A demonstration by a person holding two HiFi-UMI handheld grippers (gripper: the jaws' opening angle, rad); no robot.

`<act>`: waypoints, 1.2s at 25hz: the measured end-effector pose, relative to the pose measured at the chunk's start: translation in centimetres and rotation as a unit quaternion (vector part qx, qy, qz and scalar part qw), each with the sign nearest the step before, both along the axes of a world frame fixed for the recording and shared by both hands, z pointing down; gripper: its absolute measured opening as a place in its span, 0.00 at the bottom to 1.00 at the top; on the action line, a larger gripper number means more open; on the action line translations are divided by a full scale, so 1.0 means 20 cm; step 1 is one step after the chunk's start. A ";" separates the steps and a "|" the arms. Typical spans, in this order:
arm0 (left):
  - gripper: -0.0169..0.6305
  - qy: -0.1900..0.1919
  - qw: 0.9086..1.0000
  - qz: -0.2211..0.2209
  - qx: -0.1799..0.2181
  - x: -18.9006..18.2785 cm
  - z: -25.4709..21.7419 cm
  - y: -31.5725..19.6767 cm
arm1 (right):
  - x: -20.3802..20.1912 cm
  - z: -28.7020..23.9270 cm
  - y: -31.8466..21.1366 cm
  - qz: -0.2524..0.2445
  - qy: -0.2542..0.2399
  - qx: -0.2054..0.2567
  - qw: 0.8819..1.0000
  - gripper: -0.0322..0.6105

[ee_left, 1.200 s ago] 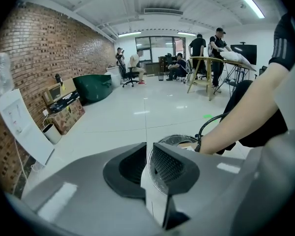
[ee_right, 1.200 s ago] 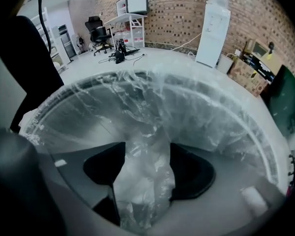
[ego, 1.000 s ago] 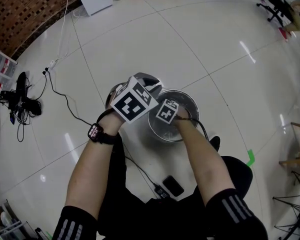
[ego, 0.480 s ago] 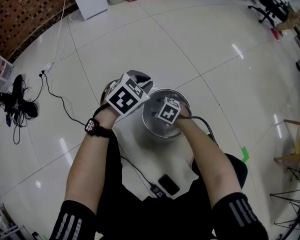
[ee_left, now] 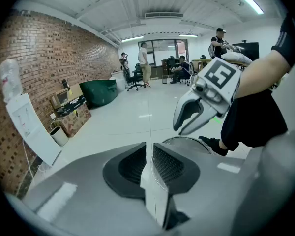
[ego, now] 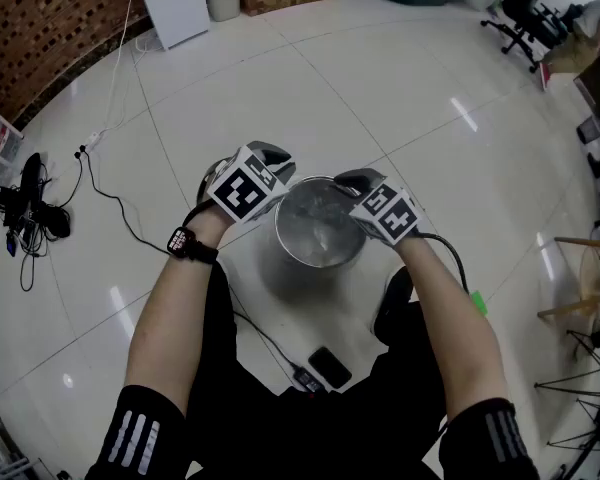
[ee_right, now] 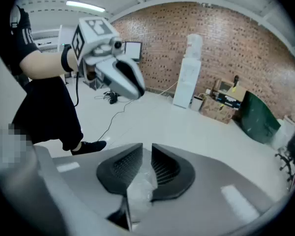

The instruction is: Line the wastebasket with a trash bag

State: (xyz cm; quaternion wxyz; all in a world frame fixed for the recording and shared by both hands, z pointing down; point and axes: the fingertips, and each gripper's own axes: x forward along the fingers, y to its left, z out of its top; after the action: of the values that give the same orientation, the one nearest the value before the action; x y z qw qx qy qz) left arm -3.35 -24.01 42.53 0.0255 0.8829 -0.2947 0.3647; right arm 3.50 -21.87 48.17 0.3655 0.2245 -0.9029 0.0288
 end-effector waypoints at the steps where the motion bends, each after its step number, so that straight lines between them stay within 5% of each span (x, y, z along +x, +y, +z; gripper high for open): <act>1: 0.09 0.004 1.000 0.001 -0.002 0.00 0.00 0.01 | 0.04 -0.07 -0.01 0.011 -0.012 0.011 1.000 0.12; 7: 0.11 0.021 1.000 0.019 -0.008 0.06 -0.02 0.06 | 0.28 -0.27 -0.02 0.049 -0.022 0.048 0.997 0.06; 12: 0.12 0.027 0.999 0.031 -0.014 0.08 -0.02 0.09 | 0.38 -0.26 0.04 0.082 -0.066 0.022 0.994 0.06; 30: 0.18 0.000 0.998 0.061 -0.021 0.14 0.04 0.14 | 0.35 -0.28 0.03 0.022 -0.048 0.033 0.998 0.06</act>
State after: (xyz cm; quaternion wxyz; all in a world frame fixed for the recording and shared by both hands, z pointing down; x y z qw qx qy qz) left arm -0.63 -21.17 43.25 0.0219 0.8985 -0.2323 0.3717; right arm 10.44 -21.23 42.64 0.3138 0.2547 -0.9145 0.0173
